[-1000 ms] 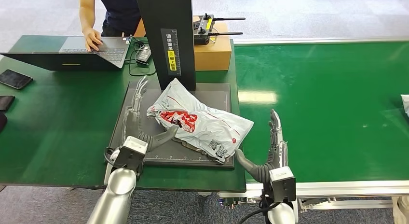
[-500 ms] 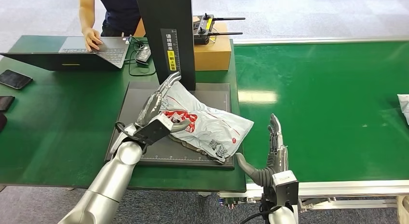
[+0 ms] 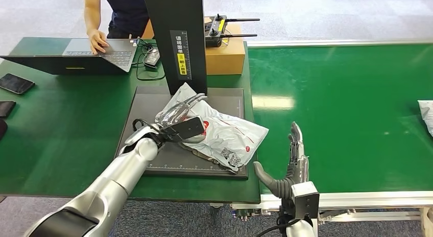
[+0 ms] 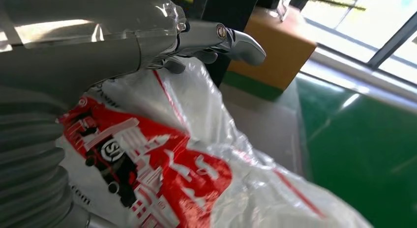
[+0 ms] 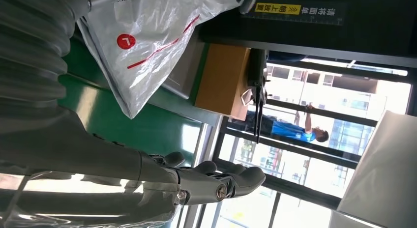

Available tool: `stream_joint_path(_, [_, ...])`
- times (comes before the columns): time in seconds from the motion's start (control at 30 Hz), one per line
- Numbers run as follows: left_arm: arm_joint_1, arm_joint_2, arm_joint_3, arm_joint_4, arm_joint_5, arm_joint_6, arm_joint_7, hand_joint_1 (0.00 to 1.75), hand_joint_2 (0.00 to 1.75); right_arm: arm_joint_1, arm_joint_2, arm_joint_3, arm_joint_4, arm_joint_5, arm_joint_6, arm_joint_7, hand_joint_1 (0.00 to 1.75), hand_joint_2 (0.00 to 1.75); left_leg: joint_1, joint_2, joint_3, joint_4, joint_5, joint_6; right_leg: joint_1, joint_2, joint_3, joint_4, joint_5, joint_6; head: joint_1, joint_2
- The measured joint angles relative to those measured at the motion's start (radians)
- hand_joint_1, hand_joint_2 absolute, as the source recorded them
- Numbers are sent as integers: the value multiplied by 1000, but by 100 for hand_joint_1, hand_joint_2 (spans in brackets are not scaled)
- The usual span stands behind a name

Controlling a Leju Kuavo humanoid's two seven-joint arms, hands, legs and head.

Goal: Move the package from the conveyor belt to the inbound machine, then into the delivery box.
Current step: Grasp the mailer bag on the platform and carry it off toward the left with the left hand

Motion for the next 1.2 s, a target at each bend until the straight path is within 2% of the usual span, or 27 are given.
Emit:
stream_joint_path(0.37, [-52, 15, -76, 118, -119, -173, 153, 0, 175, -39, 0, -3, 21, -11, -25, 2, 0, 175, 0, 0, 1, 0, 0, 0, 0, 0, 2, 0, 0, 0, 0, 0])
stream_joint_path(0.5, [-66, 19, -101, 136, -143, -188, 179, 171, 175, -43, 0, -3, 32, -11, -32, 1, 0, 175, 0, 0, 4, 0, 0, 0, 0, 0, 4, 0, 0, 0, 0, 0])
stream_joint_path(0.53, [-67, 19, -103, 138, -143, -186, 176, 175, 175, -42, 0, -3, 34, -11, -36, 1, 0, 175, 0, 0, 4, 0, 0, 0, 0, 0, 5, 0, 0, 0, 0, 0])
stream_joint_path(0.9, [-79, 38, -92, 141, -91, -95, 81, 175, 175, -14, 0, -3, 42, -5, -64, -6, 0, 175, 0, 0, 6, 0, 0, 0, 0, 0, 6, 0, 0, 0, 0, 0])
stream_joint_path(1.07, [-66, 59, -44, 123, -35, 11, 29, 175, 175, -3, 0, -3, 43, 3, -77, -4, 0, 175, 0, 0, 6, 0, 0, 0, 0, 0, 5, 0, 0, 0, 0, 0])
stream_joint_path(1.2, [-33, 87, 16, 54, 17, 83, -21, 175, 175, 0, 0, -3, 43, 10, -78, 1, 0, 175, 0, 0, 5, -1, 0, 0, 0, 0, 5, 1, 0, 0, 0, 0])
